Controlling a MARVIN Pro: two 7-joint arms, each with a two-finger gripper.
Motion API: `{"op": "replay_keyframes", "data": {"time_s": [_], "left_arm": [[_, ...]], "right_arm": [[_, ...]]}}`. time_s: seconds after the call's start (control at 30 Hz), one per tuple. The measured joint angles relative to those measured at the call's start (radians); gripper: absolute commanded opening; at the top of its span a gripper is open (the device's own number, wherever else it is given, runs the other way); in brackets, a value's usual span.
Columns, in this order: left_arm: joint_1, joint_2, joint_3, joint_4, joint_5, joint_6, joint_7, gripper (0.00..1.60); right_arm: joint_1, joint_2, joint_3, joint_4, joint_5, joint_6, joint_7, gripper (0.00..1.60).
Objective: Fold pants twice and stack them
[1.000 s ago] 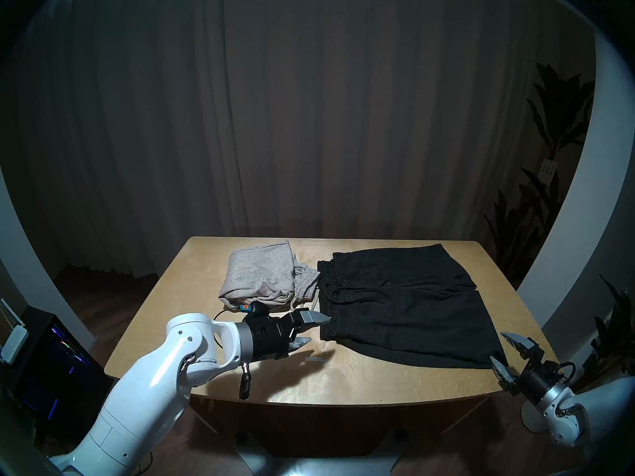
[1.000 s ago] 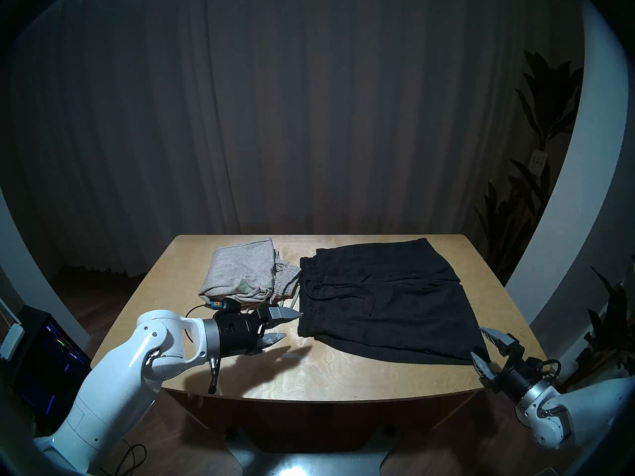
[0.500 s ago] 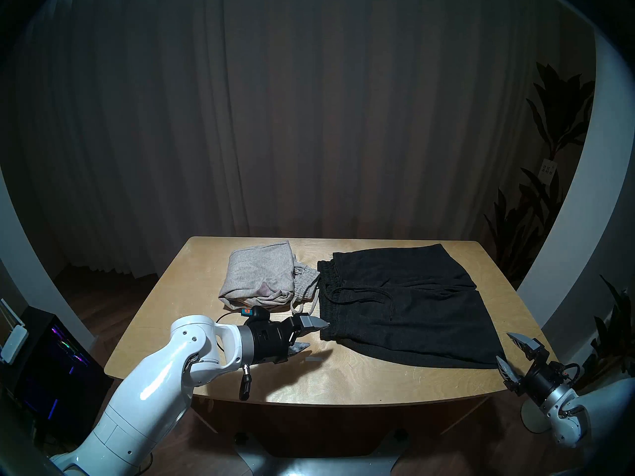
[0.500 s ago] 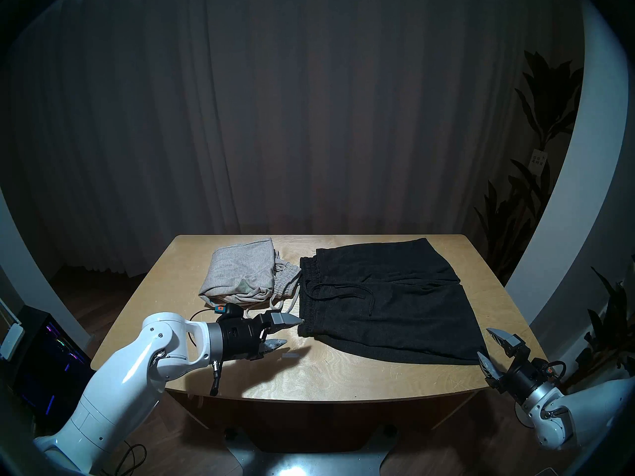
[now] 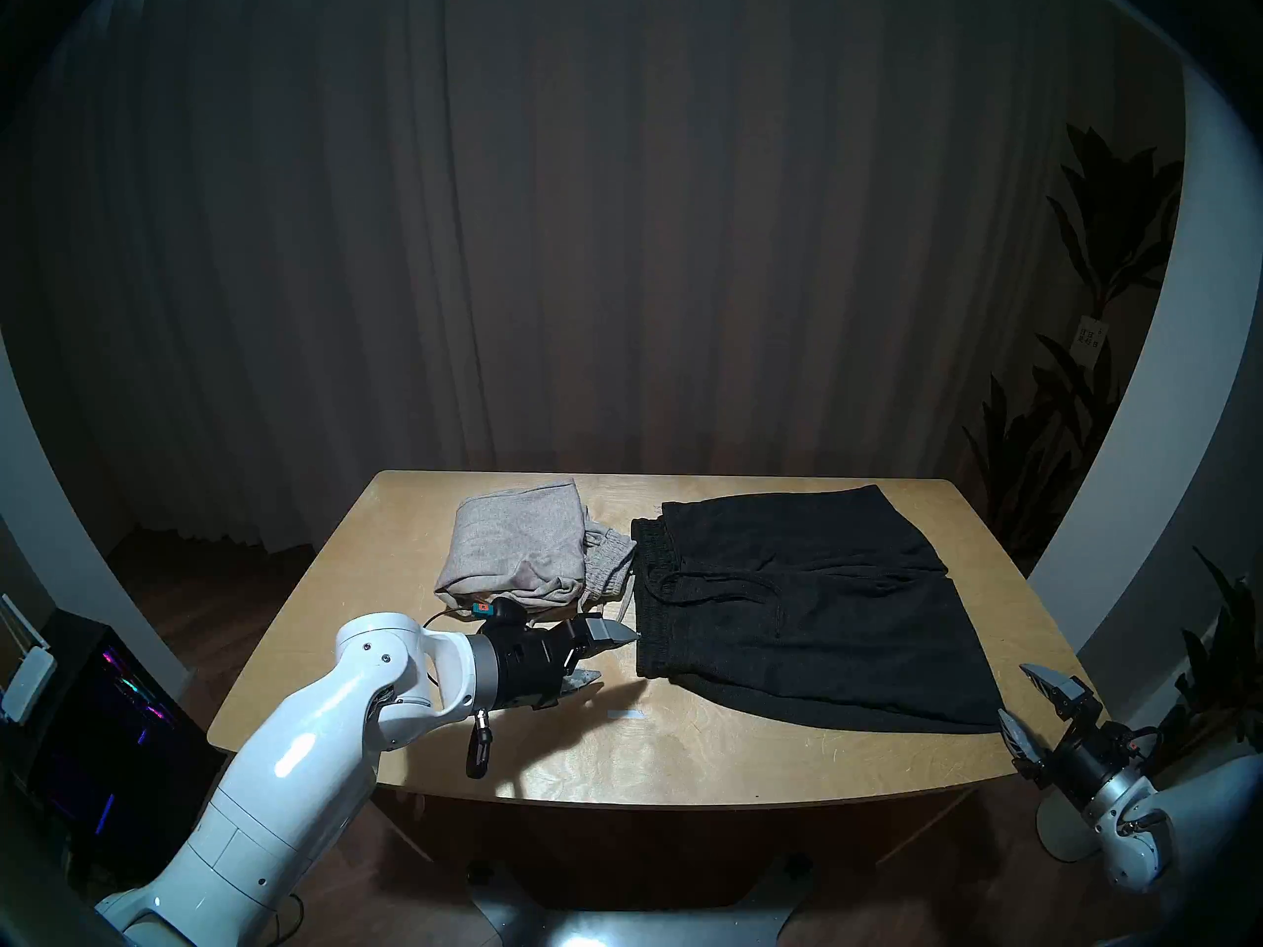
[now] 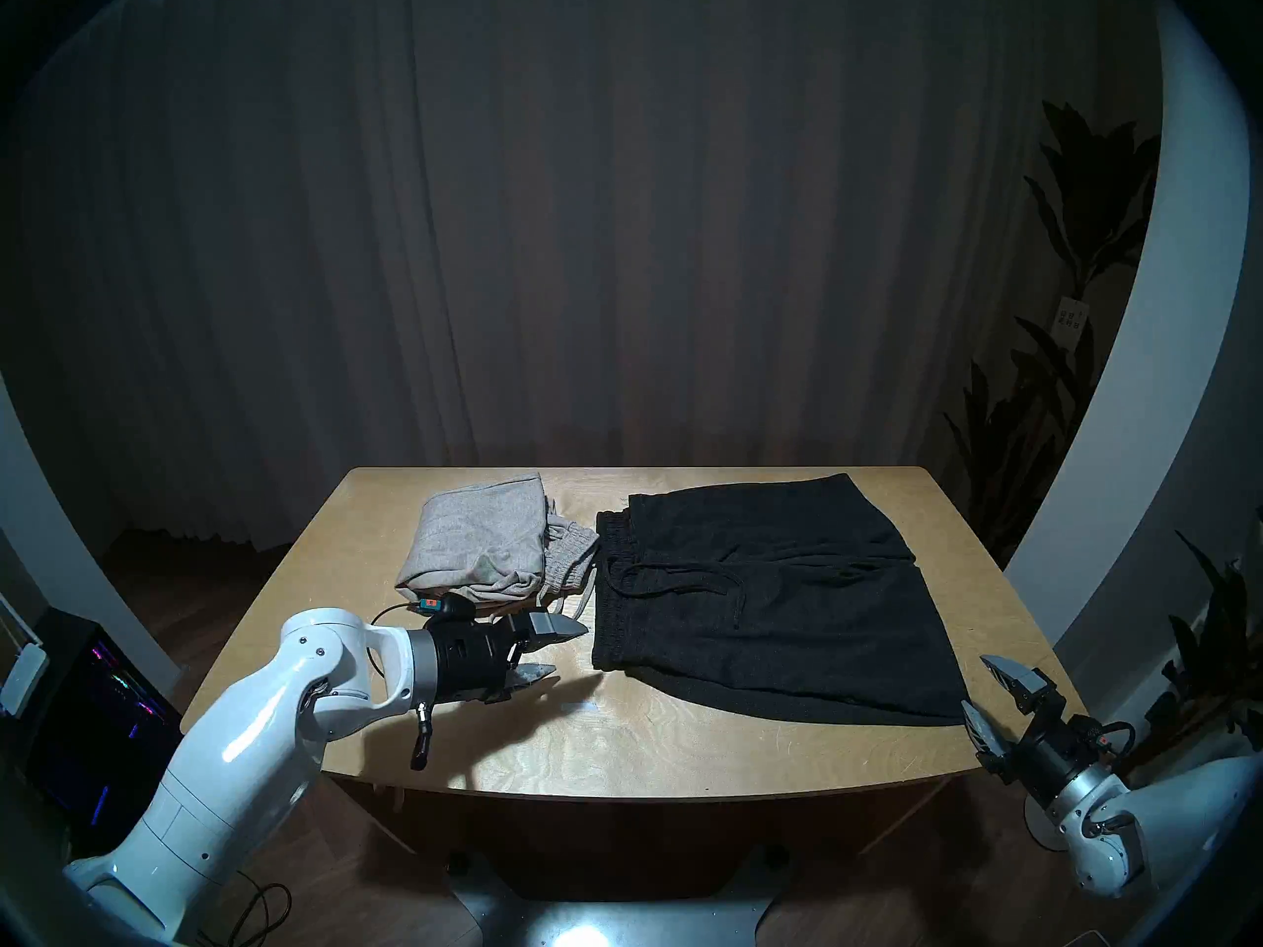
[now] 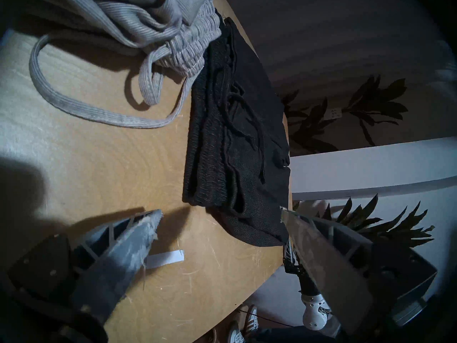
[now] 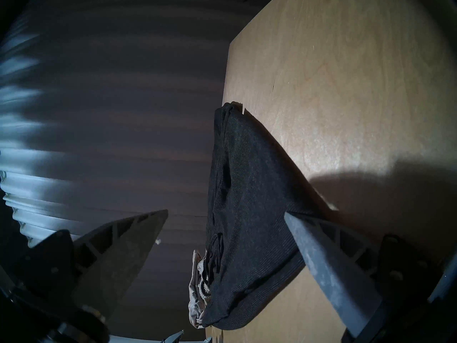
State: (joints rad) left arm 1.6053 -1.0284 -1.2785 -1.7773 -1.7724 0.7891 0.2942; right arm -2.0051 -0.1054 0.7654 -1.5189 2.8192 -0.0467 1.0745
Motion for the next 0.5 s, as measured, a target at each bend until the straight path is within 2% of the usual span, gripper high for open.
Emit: {"op": "replay_keyframes", "data": {"time_s": [0.5], "left_arm": [[-0.028, -0.019, 0.001, 0.038, 0.019, 0.016, -0.003, 1.60]], "right_arm": [[-0.011, 0.000, 0.021, 0.039, 0.008, -0.006, 0.047, 1.60]]}}
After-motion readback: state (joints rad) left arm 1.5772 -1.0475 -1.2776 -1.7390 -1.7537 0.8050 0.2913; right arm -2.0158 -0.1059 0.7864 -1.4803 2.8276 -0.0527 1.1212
